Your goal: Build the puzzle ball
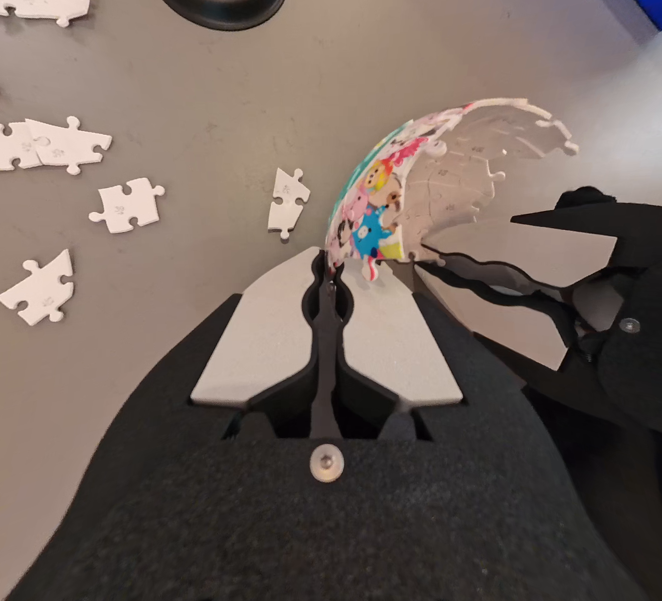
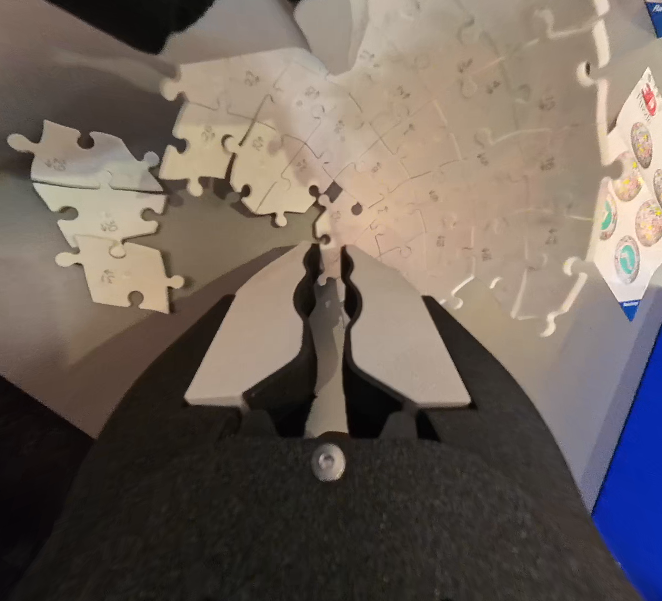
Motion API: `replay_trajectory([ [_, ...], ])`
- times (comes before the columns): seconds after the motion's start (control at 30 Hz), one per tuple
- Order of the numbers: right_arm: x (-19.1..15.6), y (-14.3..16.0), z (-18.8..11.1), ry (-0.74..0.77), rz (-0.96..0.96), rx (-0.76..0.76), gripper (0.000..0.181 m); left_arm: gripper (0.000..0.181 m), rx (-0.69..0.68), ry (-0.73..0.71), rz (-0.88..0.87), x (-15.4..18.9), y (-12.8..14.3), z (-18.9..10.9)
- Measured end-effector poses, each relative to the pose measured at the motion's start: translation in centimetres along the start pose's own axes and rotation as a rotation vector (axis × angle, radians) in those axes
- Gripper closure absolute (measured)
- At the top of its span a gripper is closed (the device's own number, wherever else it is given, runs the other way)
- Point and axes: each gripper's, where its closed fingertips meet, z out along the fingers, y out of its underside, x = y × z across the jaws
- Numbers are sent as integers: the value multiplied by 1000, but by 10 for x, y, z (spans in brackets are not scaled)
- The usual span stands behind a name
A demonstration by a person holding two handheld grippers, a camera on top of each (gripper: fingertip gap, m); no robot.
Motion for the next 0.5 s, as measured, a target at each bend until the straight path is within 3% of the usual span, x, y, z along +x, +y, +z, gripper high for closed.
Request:
replay_trajectory([
  [0.33, -2, -3, -4, -23, -4, 41, 181, 179, -3, 6, -14, -2, 1, 1],
  [0.5, 2, -10, -12, 37, -73, 94, 181, 179, -3, 1, -17, -5, 1, 0],
])
